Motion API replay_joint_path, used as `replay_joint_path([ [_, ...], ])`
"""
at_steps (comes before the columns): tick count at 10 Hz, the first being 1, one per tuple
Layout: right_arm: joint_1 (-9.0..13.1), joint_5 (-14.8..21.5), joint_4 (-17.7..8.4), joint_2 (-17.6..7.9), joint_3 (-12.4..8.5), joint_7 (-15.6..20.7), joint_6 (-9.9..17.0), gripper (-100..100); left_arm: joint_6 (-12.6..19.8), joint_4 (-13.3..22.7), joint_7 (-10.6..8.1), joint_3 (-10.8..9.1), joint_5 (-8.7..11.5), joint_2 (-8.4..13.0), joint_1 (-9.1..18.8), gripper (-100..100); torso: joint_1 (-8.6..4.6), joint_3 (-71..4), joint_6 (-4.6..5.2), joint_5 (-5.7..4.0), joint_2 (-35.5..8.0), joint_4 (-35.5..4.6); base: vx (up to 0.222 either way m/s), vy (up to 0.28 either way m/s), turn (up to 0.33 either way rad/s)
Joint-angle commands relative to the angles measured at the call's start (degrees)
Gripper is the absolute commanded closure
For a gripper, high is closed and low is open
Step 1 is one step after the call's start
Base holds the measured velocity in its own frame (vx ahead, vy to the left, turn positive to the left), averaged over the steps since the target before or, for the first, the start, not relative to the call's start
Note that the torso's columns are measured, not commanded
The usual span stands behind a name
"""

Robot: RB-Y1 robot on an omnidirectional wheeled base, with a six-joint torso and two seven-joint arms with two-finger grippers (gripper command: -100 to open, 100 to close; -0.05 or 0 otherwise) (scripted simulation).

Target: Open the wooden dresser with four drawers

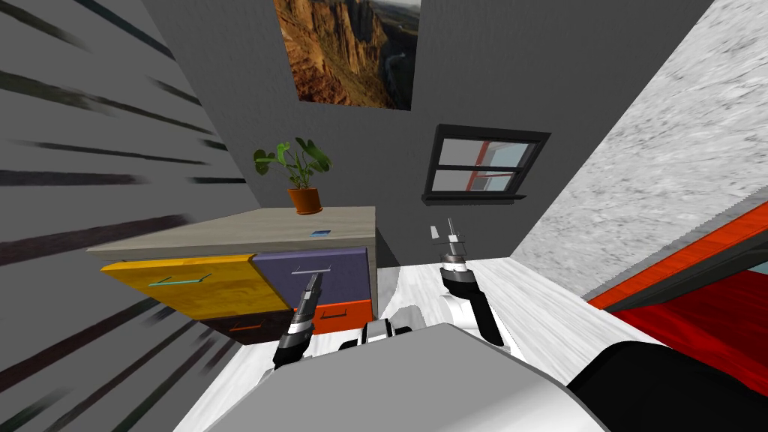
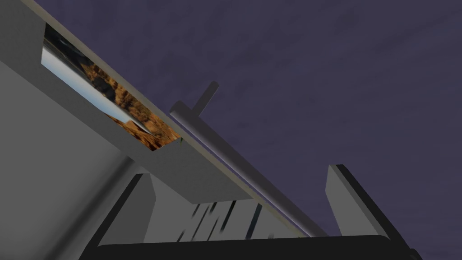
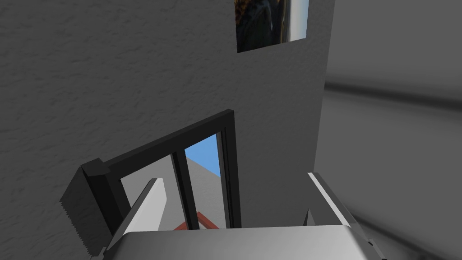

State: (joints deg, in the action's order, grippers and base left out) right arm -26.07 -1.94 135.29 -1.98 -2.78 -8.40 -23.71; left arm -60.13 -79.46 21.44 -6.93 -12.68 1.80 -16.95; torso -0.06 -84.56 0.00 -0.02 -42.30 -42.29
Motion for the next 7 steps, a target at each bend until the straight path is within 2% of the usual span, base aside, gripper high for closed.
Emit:
replay_joint_path([
  [1,0.0,0.0,0.0,0.0,0.0,0.0,0.0,0,3.04,-1.25,-0.79,-0.36,0.19,0.79,1.66,-100,-0.01,0.0,0.0,0.0,0.0,0.0,-0.003,-0.024,0.004],
  [2,0.0,0.0,0.0,0.0,0.0,0.0,0.0,0,4.18,-1.87,-1.05,-0.45,0.23,1.04,2.2,-100,0.0,0.0,0.0,0.0,0.0,0.0,0.0,-0.025,0.005],
  [3,0.0,0.0,0.0,0.0,0.0,0.0,0.0,0,3.41,-1.62,-1.02,-0.45,0.25,1.01,1.8,-100,0.04,-0.01,0.0,0.02,0.02,0.01,0.001,-0.011,-0.001],
  [4,0.0,0.0,0.0,0.0,0.0,0.0,0.0,0,1.9,-0.63,-0.52,-0.27,0.15,0.54,1.11,100,0.1,-0.01,-0.01,0.03,0.01,0.01,0.001,0.011,-0.005],
  [6,0.0,0.0,0.0,-0.01,-0.01,0.0,0.0,0,-0.39,0.61,0.01,-0.09,0.07,0.05,0.03,100,0.0,0.03,0.03,-0.04,-0.02,0.02,0.005,0.031,-0.005],
  [7,0.0,0.0,0.0,0.0,0.0,0.0,0.0,0,0.34,0.14,-0.49,-0.21,0.29,0.23,0.66,100,-0.03,-0.01,-0.01,0.0,0.09,0.14,-0.004,0.011,-0.008],
])
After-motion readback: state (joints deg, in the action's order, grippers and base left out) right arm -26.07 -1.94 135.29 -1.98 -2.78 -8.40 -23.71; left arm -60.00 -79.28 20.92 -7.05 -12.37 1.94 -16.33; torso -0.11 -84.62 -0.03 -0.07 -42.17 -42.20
